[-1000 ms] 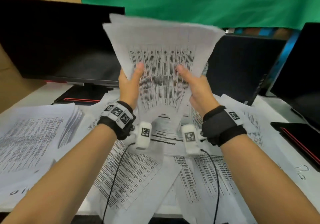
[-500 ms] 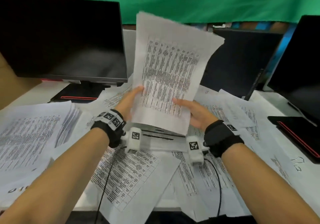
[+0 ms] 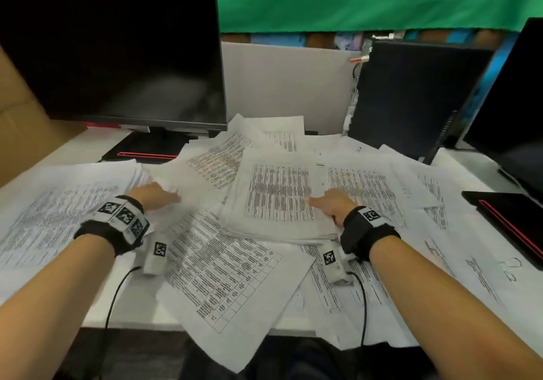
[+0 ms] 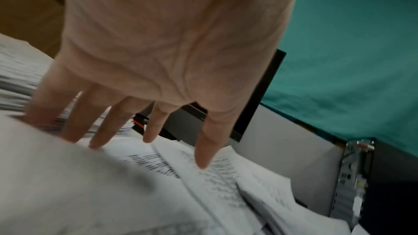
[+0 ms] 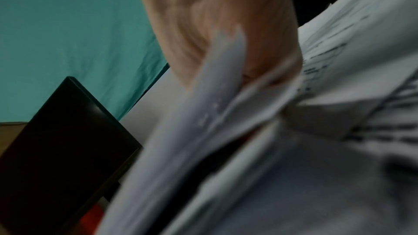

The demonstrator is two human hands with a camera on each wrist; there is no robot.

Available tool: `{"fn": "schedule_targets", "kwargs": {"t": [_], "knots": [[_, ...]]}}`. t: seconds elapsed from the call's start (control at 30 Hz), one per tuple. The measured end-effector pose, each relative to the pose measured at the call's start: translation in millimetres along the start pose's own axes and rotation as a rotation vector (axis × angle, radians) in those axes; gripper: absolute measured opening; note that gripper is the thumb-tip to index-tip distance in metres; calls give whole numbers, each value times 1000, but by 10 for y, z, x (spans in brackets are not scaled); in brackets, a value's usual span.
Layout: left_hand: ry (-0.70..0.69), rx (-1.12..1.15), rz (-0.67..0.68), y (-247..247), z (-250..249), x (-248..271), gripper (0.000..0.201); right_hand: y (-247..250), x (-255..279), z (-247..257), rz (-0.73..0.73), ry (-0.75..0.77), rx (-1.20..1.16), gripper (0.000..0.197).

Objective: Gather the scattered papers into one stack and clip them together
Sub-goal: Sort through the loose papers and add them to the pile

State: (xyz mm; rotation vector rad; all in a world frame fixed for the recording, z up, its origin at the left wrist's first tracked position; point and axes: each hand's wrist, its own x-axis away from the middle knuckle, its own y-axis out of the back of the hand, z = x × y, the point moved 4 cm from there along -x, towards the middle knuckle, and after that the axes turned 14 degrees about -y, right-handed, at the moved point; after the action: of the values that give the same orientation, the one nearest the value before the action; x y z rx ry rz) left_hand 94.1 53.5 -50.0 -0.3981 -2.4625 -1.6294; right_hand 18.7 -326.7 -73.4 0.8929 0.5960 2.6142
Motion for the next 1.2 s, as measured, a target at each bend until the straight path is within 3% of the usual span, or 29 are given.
{"fn": "schedule_targets", "kwargs": {"t": [0.1, 0.17, 0.23, 0.33, 0.4, 0.47, 0.53, 0.63, 0.73, 0.83, 0.87, 0.93, 0.97, 1.03, 1.1, 1.2], "knots": [[12, -189, 13, -96, 114, 142, 62, -43, -17, 8, -83, -35, 151, 16], [2, -247, -5, -143, 51, 257, 49, -49, 22, 10, -103, -48, 161, 21], [8, -222, -31, -152, 13, 286, 50, -27, 28, 2, -142, -62, 115, 18], [15, -196, -45, -177, 34, 284, 58, -105, -2, 5, -206, -10, 417, 25], [-10, -216, -53, -178, 27, 263, 49, -141, -15, 37, -197, 16, 475, 28], [-26, -238, -46, -184, 29, 234, 36, -107, 17, 35, -197, 28, 397, 32], [-57, -284, -19, -140, -22, 257, 31, -91, 30, -1, -150, -72, 212, 38], [-140, -249, -11, -20, -90, 287, 40, -86, -89, -14, -111, -50, 308, 41], [-285, -222, -175, 296, -337, 470, 43, -77, -81, -56, -101, -78, 309, 42], [-477, -519, -587, 847, -911, 945, 31, -122, -135, -103, -69, -58, 258, 42], [-531, -588, -722, 1026, -1133, 1110, 30, -141, -136, -109, -4, -64, 183, 51], [-650, -624, -896, 1310, -1559, 1345, 30, -106, 6, -55, 163, -57, 82, 104], [-699, -630, -937, 1394, -1752, 1379, 30, -71, 147, 30, 259, -24, 87, 128], [-772, -616, -929, 1493, -2131, 1330, 29, 4, 490, 286, 351, 105, 172, 139], [-821, -597, -853, 1495, -2475, 1172, 30, 86, 742, 555, 383, 316, 145, 131], [-913, -503, -772, 1547, -2834, 879, 30, 23, 816, 797, 365, 496, -81, 99]]}}
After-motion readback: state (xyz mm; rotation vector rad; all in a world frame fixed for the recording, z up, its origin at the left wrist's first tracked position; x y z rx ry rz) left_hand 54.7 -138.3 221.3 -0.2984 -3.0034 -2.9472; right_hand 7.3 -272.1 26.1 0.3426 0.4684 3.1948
